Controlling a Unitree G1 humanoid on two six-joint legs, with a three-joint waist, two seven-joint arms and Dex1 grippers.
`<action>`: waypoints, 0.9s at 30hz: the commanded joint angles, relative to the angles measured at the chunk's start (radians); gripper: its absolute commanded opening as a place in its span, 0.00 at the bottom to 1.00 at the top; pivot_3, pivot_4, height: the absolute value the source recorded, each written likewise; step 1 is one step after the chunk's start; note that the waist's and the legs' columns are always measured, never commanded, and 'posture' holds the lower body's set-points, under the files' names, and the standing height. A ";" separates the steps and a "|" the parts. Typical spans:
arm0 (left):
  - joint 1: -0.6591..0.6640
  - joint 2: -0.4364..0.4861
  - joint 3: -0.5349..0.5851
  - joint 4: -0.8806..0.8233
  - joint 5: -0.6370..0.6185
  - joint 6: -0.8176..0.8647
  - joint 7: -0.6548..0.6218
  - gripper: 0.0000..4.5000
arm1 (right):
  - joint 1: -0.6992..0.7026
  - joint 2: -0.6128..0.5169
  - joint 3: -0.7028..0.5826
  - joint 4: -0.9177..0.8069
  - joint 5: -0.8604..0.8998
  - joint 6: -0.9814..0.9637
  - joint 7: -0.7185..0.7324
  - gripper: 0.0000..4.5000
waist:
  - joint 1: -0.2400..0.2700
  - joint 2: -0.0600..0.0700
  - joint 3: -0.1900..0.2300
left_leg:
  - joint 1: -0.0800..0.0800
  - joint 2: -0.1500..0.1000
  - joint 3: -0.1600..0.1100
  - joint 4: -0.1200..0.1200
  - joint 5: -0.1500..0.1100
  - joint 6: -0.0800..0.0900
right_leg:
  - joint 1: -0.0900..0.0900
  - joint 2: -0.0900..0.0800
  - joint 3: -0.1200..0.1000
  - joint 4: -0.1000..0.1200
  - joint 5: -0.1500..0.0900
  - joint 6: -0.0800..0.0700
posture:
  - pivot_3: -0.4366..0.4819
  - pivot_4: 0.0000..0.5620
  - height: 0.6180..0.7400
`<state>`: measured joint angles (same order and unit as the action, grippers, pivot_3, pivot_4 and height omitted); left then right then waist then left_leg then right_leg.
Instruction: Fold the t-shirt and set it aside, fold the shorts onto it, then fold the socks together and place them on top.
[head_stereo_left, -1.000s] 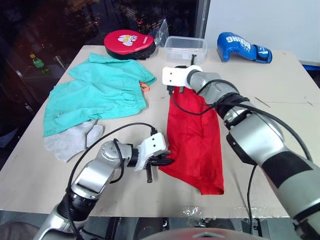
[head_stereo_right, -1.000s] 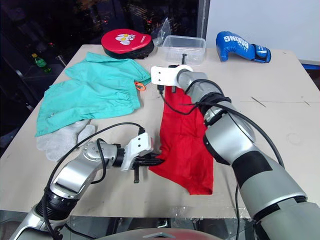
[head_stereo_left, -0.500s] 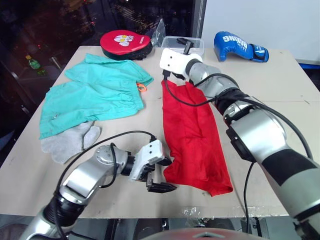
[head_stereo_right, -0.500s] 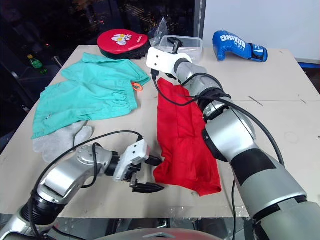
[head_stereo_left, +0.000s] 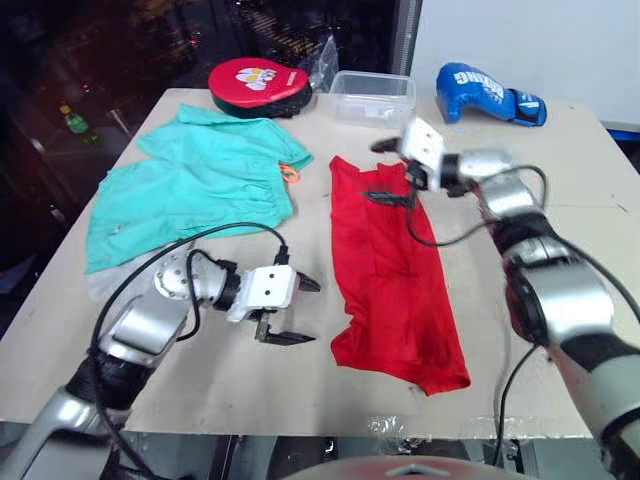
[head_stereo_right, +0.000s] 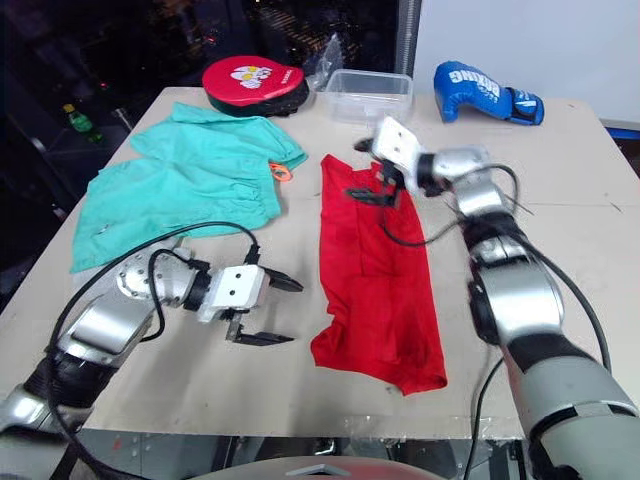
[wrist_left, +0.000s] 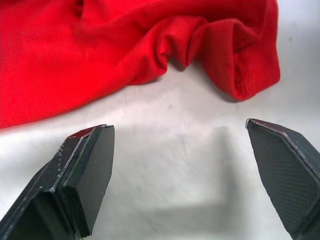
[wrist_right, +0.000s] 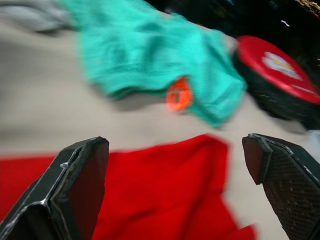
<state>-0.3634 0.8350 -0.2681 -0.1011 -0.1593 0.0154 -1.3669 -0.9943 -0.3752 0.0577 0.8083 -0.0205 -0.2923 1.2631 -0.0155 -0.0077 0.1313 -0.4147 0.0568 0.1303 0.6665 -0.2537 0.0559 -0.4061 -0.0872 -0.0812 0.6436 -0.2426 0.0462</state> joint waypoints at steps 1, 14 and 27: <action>-0.060 -0.032 -0.048 0.080 0.030 -0.178 -0.072 1.00 | 0.269 -0.189 -0.005 -0.441 0.099 0.174 0.147 1.00 | 0.014 0.001 0.000 | 0.000 0.000 -0.001 0.000 0.000 0.001 | 0.001 0.000 -0.001 -0.001 0.000 0.000 | 0.48 0.27 1.00; -0.356 -0.223 -0.187 0.560 0.144 -0.709 -0.182 1.00 | 0.904 -0.578 -0.104 -0.933 0.238 0.163 0.231 1.00 | 0.006 0.001 0.001 | 0.005 0.000 -0.003 0.003 -0.002 0.004 | 0.003 0.002 0.001 0.000 0.000 -0.001 | 0.48 0.27 1.00; -0.418 -0.333 -0.329 0.697 0.120 -0.890 -0.248 1.00 | 1.076 -0.563 -0.025 -1.004 0.187 -0.112 0.130 1.00 | 0.036 -0.001 0.000 | 0.003 -0.002 -0.005 0.007 -0.003 0.006 | 0.005 0.001 0.002 -0.002 0.000 -0.001 | 0.48 0.27 1.00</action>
<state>-0.7947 0.5070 -0.5355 0.5823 -0.0432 -0.8505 -1.5971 0.0675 -0.9331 0.0345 -0.1646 0.1578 -0.3754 1.4085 0.0201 -0.0088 0.1311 -0.4121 0.0548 0.1245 0.6733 -0.2573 0.0622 -0.4005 -0.0858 -0.0800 0.6408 -0.2424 0.0456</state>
